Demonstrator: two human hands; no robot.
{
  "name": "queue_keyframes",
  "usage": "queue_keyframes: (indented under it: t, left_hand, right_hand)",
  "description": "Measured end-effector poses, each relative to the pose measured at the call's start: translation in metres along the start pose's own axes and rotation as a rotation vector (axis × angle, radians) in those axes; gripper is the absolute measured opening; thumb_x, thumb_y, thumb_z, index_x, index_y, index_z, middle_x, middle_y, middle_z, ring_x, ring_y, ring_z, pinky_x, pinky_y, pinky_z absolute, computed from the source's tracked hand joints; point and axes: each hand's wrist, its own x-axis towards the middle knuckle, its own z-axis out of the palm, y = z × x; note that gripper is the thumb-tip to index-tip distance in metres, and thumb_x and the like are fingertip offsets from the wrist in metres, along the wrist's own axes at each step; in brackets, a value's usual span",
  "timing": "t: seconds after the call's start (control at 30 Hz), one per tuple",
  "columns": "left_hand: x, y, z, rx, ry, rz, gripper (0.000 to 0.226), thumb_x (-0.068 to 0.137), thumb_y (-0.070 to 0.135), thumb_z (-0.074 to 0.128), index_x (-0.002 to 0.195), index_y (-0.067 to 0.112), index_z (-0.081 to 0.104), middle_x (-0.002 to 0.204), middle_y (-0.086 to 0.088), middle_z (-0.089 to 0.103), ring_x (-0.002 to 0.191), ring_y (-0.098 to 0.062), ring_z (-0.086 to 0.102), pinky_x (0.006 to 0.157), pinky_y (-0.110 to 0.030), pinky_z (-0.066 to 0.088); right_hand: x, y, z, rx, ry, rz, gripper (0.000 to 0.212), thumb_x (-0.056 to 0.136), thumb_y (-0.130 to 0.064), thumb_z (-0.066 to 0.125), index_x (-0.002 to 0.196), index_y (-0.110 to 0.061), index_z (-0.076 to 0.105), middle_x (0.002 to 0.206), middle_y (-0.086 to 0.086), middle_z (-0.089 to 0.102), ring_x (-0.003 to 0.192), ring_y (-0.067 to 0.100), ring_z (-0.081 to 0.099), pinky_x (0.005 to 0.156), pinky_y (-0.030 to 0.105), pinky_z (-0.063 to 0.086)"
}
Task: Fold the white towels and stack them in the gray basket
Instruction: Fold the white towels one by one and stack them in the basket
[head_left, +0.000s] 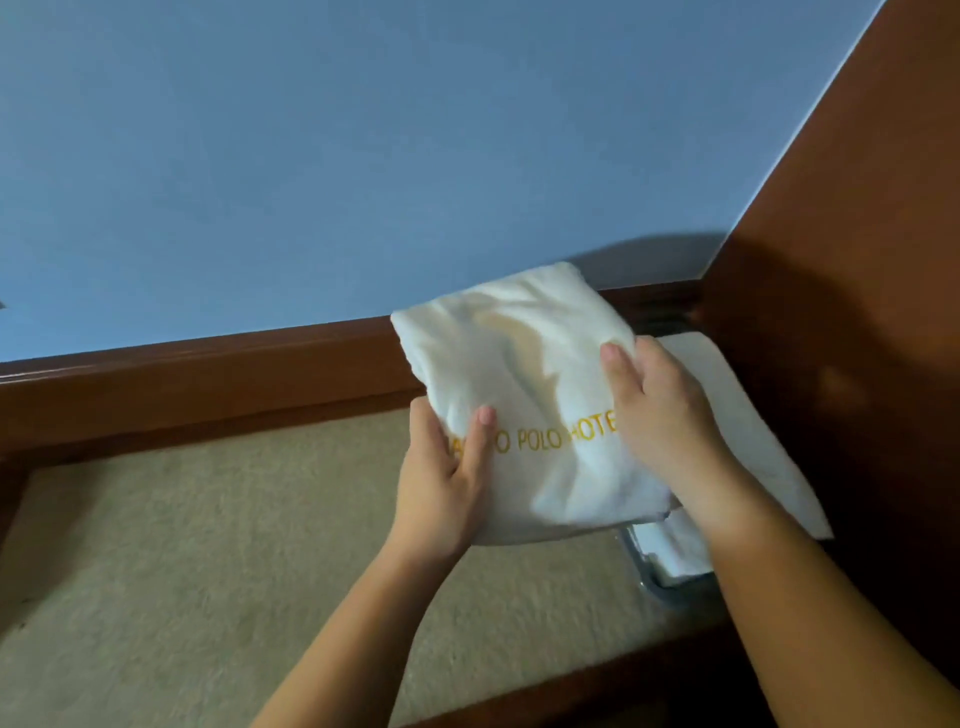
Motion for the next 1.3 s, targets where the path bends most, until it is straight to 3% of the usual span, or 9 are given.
queue_keyframes:
  t: [0.13,0.27,0.33,0.43,0.53,0.8,0.97,1.13,1.3]
  left_hand:
    - [0.002,0.029,0.088,-0.078,-0.105,0.052,0.023,0.100,0.043,0.062,0.100,0.028,0.045,0.069,0.023,0.053,0.063,0.000,0.055,0.061,-0.016,0.043]
    - [-0.001,0.018,0.171,-0.099,-0.202,-0.036,0.020,0.102,0.042,0.061,0.109,0.029,0.048,0.085,0.013,0.059,0.077,0.000,0.062,0.074,-0.023,0.047]
    - [-0.009,-0.002,0.200,-0.043,-0.318,-0.198,0.033,0.103,0.048,0.057,0.126,0.029,0.046,0.110,0.007,0.065,0.099,-0.011,0.066,0.088,-0.033,0.050]
    - [-0.035,-0.028,0.221,0.113,-0.533,-0.440,0.056,0.103,0.045,0.056,0.148,0.027,0.027,0.126,0.001,0.059,0.104,-0.019,0.064,0.088,-0.038,0.056]
    - [-0.057,-0.040,0.227,0.203,-0.511,-0.479,0.041,0.103,0.041,0.060,0.124,0.016,0.035,0.106,-0.001,0.061,0.086,-0.011,0.060,0.082,-0.037,0.053]
    - [-0.063,-0.032,0.240,0.226,-0.467,-0.467,0.046,0.101,0.048,0.061,0.112,0.012,0.035,0.116,-0.011,0.062,0.104,-0.029,0.064,0.089,-0.043,0.054]
    - [-0.058,-0.037,0.235,0.433,-0.511,-0.431,0.057,0.094,0.055,0.067,0.122,0.018,0.033,0.109,0.000,0.063,0.094,-0.021,0.067,0.082,-0.045,0.062]
    - [-0.004,-0.026,0.218,0.777,-0.249,0.015,0.112,0.080,0.079,0.064,0.162,0.030,0.007,0.154,-0.008,0.030,0.143,-0.030,0.030,0.116,-0.045,0.036]
    - [0.086,-0.031,0.235,1.109,-0.571,0.178,0.142,0.060,0.103,0.052,0.165,0.030,-0.011,0.173,-0.007,-0.017,0.160,-0.028,-0.015,0.129,-0.053,0.005]
  right_hand:
    - [0.036,0.051,-0.074,-0.073,0.081,-0.016,0.035,0.108,-0.042,0.047,0.082,-0.018,0.043,0.086,0.010,0.056,0.082,0.028,0.051,0.066,0.033,0.022]
    - [0.063,0.129,-0.099,-0.124,0.026,0.113,0.034,0.108,-0.043,0.045,0.092,-0.014,0.051,0.094,0.012,0.060,0.097,0.036,0.062,0.071,0.035,0.032]
    - [0.064,0.175,-0.093,-0.150,-0.107,0.295,0.039,0.107,-0.047,0.043,0.119,-0.012,0.055,0.121,0.017,0.064,0.115,0.038,0.060,0.086,0.039,0.042]
    - [0.043,0.234,-0.074,-0.185,-0.340,0.519,0.065,0.106,-0.052,0.040,0.163,-0.029,0.020,0.154,0.019,0.044,0.135,0.040,0.050,0.109,0.045,0.042]
    - [0.024,0.264,-0.063,-0.207,-0.291,0.527,0.063,0.105,-0.055,0.035,0.162,-0.042,0.013,0.147,0.022,0.045,0.125,0.043,0.054,0.105,0.049,0.045]
    - [0.033,0.255,-0.071,-0.448,-0.017,0.204,0.052,0.107,-0.042,0.041,0.158,-0.032,0.037,0.114,0.027,0.052,0.104,0.049,0.054,0.091,0.051,0.045]
    - [0.038,0.256,-0.069,-0.498,-0.225,0.356,0.051,0.109,-0.040,0.033,0.157,-0.023,0.030,0.131,0.024,0.048,0.116,0.040,0.051,0.093,0.048,0.045]
    - [0.071,0.217,-0.056,-0.530,-0.168,0.126,0.072,0.097,-0.027,0.052,0.162,-0.022,0.021,0.161,0.019,0.027,0.148,0.037,0.028,0.110,0.049,0.039]
    - [0.114,0.225,-0.015,-0.565,-0.438,-0.050,0.073,0.105,-0.060,0.033,0.166,-0.035,0.002,0.173,0.011,-0.010,0.159,0.029,-0.011,0.128,0.045,0.002]
